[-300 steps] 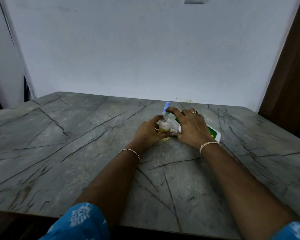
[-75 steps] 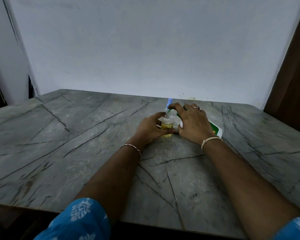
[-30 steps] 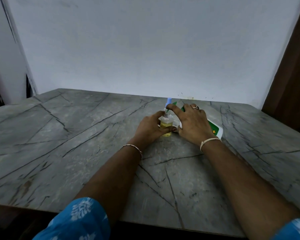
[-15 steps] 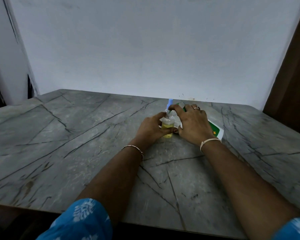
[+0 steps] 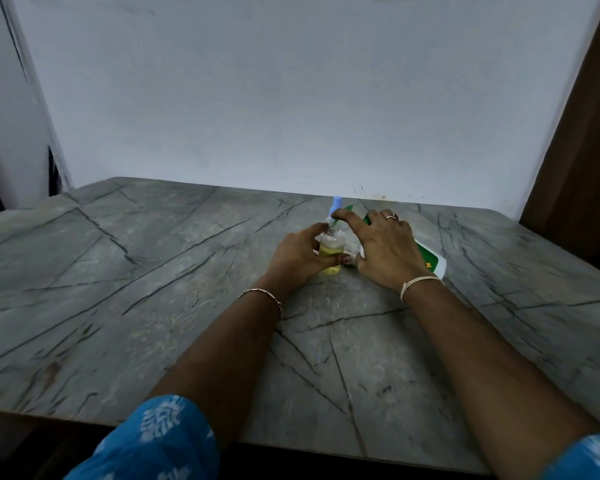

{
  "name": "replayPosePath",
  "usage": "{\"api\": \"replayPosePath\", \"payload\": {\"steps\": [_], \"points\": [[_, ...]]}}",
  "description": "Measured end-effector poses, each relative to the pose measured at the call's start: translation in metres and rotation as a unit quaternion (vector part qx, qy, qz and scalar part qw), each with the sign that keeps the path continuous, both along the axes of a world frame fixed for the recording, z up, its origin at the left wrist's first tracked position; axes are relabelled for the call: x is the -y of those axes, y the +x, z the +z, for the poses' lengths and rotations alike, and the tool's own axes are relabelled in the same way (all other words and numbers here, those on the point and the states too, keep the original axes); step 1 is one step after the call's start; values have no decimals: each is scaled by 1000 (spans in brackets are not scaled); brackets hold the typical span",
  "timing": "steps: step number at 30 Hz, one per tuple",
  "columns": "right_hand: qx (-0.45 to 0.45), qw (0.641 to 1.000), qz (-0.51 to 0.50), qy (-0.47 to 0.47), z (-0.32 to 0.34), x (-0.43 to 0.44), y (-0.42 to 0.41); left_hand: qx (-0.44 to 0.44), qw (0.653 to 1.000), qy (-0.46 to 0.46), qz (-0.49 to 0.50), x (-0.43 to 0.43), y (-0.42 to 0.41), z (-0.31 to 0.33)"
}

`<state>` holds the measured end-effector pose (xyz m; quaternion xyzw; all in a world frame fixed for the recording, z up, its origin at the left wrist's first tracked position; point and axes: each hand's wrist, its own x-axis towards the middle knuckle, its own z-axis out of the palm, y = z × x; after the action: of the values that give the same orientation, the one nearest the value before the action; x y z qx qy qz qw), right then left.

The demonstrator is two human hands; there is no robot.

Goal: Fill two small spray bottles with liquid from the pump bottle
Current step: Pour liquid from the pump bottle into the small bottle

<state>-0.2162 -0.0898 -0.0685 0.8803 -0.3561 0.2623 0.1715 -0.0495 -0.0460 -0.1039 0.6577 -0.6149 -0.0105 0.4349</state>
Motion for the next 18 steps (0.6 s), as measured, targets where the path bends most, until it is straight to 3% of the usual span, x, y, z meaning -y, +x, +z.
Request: {"api": "replayPosePath", "payload": {"steps": [18], "points": [[10, 1000, 6, -6, 0, 1, -1, -11, 1000, 2, -13, -3, -1, 2]]}}
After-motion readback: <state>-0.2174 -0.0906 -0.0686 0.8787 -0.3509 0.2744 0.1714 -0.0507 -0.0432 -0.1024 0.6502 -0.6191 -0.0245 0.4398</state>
